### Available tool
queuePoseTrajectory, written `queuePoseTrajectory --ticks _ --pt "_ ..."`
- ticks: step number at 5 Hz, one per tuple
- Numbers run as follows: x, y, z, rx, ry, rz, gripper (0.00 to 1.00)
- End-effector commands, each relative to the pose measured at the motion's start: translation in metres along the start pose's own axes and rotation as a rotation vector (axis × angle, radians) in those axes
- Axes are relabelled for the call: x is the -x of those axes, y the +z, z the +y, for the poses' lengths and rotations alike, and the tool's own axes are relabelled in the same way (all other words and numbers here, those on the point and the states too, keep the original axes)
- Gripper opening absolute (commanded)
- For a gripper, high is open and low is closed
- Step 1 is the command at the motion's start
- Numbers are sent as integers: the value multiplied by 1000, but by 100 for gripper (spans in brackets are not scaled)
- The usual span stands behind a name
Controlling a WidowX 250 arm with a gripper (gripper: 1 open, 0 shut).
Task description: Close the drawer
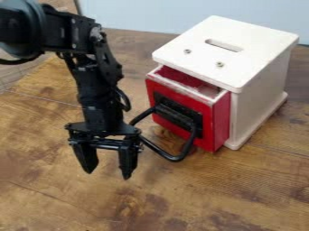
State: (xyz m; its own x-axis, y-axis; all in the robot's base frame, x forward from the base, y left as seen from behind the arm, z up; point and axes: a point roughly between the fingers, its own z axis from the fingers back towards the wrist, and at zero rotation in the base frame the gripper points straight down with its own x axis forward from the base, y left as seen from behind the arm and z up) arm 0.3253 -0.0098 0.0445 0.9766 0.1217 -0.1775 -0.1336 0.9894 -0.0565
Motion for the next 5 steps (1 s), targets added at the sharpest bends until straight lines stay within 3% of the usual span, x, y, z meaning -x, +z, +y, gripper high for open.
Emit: queuePoseTrajectory --ticks 1,3,5 --pt "-7 17 5 19 25 -55 100" --pt "0 13 9 33 64 -45 100" --pt "2 23 2 47 70 -42 100"
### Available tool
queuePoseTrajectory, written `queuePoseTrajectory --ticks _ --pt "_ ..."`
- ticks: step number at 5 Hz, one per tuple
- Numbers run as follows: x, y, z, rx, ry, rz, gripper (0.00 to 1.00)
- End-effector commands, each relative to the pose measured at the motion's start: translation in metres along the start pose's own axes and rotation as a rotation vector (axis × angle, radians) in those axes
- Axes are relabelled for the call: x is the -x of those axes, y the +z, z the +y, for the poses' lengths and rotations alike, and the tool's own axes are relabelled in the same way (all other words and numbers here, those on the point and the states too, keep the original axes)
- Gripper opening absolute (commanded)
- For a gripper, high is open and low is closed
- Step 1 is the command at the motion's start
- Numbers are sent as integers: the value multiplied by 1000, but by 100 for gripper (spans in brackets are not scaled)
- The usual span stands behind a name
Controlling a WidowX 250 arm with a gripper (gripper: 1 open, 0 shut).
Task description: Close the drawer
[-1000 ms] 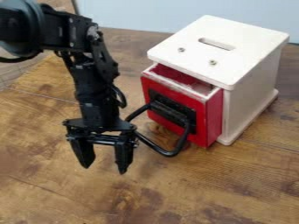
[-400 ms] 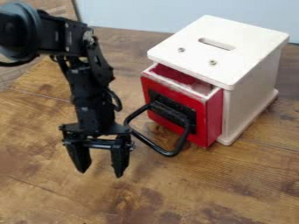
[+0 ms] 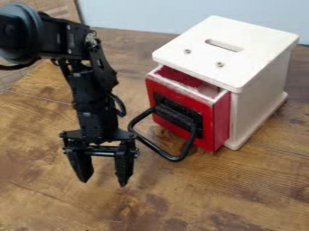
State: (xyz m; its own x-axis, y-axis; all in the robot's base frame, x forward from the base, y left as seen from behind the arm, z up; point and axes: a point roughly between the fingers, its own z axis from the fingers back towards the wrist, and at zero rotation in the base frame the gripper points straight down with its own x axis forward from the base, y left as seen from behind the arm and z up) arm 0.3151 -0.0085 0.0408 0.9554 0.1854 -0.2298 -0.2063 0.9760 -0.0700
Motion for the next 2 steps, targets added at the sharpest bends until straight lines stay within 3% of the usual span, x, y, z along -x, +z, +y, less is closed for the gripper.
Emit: queuePoseTrajectory --ticks 1,2 --pt "-5 35 -4 12 -86 -85 100" --pt "-6 42 -6 5 -171 -86 100"
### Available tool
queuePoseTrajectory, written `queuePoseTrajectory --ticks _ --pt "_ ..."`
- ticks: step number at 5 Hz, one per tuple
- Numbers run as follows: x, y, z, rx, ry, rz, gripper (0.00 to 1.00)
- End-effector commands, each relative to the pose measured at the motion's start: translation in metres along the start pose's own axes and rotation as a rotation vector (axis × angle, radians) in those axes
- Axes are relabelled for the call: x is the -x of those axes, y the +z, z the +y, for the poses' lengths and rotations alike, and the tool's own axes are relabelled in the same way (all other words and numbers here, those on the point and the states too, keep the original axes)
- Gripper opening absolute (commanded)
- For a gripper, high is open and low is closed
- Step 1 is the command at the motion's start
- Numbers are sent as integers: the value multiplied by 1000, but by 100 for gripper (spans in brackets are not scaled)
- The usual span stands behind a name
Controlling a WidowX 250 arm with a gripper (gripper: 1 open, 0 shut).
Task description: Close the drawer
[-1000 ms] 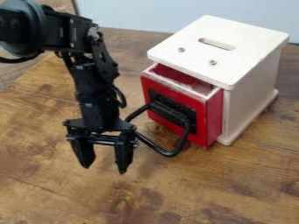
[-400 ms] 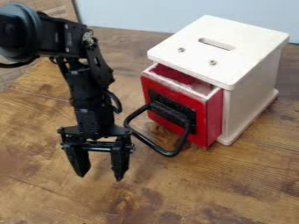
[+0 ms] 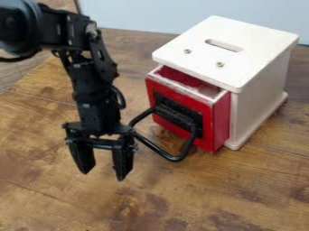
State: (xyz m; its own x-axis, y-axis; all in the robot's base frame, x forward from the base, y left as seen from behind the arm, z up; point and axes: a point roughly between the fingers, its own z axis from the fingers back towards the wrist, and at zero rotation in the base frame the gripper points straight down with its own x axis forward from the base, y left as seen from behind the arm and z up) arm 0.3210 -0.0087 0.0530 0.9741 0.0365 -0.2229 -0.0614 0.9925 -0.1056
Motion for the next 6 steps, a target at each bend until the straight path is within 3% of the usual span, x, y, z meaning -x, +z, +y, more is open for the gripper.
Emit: queuePoseTrajectory --ticks 1,4,6 --pt "-11 31 -1 -1 -43 -99 100" --pt "-24 21 -5 12 -77 -119 100" --pt "-26 20 -11 28 -25 -123 100"
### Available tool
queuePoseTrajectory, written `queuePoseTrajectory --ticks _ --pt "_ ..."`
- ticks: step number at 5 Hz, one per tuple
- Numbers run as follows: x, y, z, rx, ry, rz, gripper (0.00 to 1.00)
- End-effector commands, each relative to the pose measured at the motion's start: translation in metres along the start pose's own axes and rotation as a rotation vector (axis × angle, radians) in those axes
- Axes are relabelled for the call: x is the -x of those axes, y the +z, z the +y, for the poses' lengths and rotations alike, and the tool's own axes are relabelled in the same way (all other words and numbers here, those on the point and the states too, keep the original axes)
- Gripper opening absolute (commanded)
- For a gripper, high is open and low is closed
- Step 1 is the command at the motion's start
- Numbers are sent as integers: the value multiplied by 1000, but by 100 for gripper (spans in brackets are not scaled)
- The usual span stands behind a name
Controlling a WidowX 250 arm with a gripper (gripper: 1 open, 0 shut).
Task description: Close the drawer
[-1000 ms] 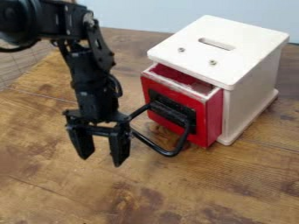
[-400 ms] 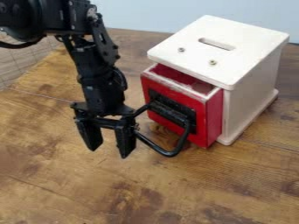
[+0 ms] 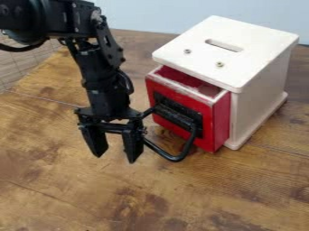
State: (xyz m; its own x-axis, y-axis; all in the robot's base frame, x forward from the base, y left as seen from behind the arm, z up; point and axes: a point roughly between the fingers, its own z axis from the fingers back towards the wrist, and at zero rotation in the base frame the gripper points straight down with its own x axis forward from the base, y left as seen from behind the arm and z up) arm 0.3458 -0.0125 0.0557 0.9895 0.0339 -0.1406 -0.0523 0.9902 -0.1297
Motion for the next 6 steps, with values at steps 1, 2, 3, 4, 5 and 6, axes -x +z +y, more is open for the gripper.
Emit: queuePoseTrajectory --ticks 1,2,3,4,5,6 --pt "-11 13 -8 10 -5 -40 100" --pt "-9 19 -13 13 -7 -40 100" --pt "-7 25 -17 17 -10 -40 100" --pt "-11 22 -25 19 -24 -39 100" --pt "-14 19 -33 21 -39 -40 0" --pt "-15 15 -37 22 -51 -47 100"
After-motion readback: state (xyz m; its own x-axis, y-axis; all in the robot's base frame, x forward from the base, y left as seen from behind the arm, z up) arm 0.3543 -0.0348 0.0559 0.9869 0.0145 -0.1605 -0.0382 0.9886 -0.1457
